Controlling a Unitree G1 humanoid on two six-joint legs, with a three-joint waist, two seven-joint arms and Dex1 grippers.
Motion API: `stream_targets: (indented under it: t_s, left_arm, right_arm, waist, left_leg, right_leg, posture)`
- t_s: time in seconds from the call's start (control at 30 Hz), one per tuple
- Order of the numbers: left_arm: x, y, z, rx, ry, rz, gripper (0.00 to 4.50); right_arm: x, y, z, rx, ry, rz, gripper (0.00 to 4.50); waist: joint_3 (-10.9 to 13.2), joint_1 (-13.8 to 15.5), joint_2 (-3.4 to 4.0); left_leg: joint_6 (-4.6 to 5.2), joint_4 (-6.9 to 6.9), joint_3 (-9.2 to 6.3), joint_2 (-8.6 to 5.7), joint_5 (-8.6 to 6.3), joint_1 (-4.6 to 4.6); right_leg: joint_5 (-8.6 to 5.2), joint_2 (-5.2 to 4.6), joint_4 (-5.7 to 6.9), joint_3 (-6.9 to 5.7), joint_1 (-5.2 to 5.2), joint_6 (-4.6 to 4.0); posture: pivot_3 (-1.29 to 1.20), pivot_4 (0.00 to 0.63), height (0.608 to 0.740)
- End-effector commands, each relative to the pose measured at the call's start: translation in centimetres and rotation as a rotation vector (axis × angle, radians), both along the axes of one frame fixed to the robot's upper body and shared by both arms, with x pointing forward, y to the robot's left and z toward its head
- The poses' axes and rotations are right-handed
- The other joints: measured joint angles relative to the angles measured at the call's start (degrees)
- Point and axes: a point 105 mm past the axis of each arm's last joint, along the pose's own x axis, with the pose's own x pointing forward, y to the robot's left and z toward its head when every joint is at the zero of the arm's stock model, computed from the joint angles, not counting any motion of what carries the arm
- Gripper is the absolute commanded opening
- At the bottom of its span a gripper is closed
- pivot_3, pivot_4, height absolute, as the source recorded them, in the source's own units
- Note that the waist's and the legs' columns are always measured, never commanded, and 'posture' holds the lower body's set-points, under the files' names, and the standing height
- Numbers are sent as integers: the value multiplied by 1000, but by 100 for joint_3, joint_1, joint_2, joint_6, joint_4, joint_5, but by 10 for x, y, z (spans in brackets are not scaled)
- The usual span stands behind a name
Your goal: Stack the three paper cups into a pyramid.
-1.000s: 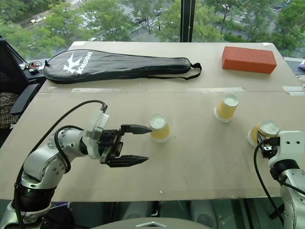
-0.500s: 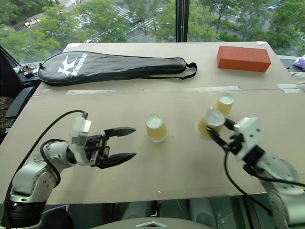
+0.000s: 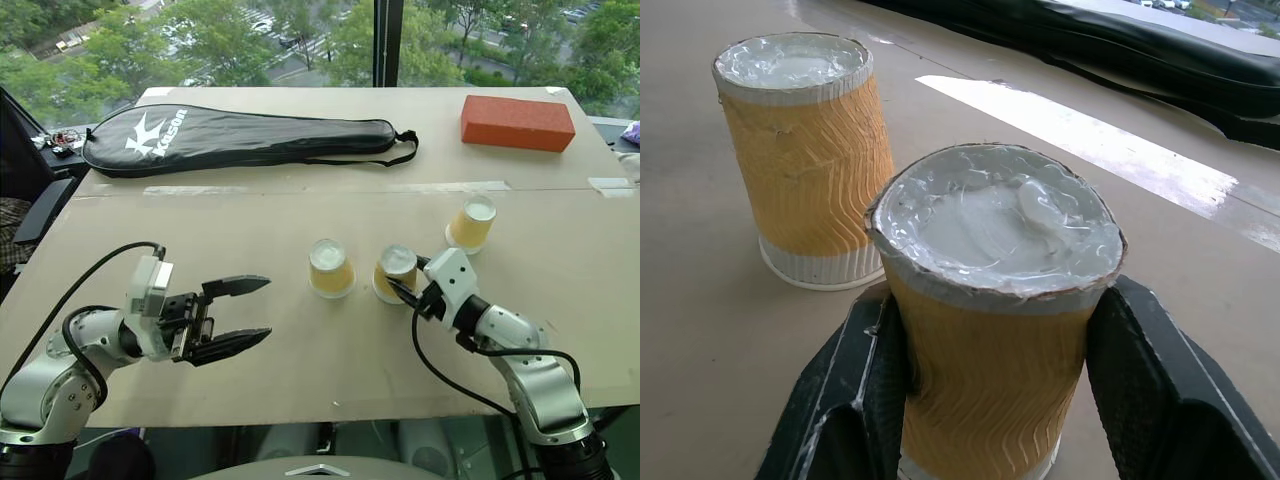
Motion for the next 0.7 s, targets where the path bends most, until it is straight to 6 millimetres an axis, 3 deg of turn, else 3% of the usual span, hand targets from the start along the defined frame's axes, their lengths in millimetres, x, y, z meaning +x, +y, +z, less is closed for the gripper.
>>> stream_targets:
  t_s: [0.03,0.57,0.7]
  left_arm:
    - [-4,-2,11,-4,-51,-9,4500]
    - [-2,3,3,18,-45,30,4500]
    - [-2,3,2,20,-46,29,4500]
  right_arm:
    - [1,5,1,-14,-18,24,1842]
    - [-2,16,-1,10,18,72,1842]
    - [-1,16,3,28,20,71,3613]
  waist:
    - [-1,-9,-1]
    - [-1,-24,-1]
    - [0,-22,0]
  left_leg:
    - [0,0,0,0,0,1]
    - [0,-2,0,4,0,1]
    - [0,-2,0,4,0,0]
  right_leg:
    - [0,0,0,1,1,0]
    - [8,4,0,-1,-1,-13]
    - [8,5,1,-1,-1,-14]
  posture:
    - [0,150,740]
    - [0,150,740]
    - [0,150,740]
